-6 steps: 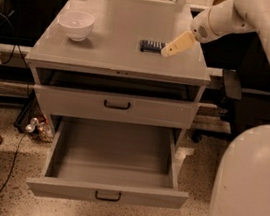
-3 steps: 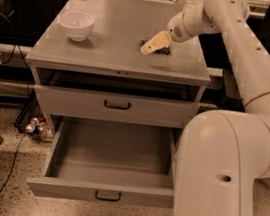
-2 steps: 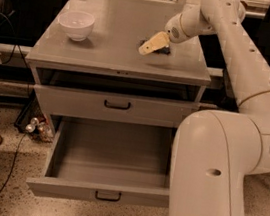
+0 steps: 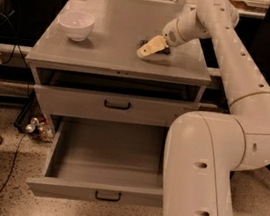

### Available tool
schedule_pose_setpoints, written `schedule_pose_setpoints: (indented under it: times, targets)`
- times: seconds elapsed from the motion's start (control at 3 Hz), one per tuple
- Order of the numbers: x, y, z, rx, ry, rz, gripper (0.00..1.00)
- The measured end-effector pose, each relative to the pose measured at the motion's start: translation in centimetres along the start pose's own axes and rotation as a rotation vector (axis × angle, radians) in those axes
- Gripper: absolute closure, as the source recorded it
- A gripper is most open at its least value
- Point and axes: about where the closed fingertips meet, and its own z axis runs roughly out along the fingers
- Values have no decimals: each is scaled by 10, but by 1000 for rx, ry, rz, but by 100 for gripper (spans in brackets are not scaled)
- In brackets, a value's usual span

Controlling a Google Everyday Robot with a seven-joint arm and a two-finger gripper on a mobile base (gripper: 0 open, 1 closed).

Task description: Place rxbar blueberry into middle drawer

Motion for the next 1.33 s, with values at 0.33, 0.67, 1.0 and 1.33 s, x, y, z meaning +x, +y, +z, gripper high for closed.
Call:
schedule_pose_setpoints:
  times: [0.33,0.67,1.0,1.33]
  targets:
    - [7,-2,5,-7,8,14,34]
    - [7,-5,-7,-7,-1,-2,64]
    - [2,-8,-32,6,-18,-34,89]
    - [-5,-6,-75,21,-63,-69,100]
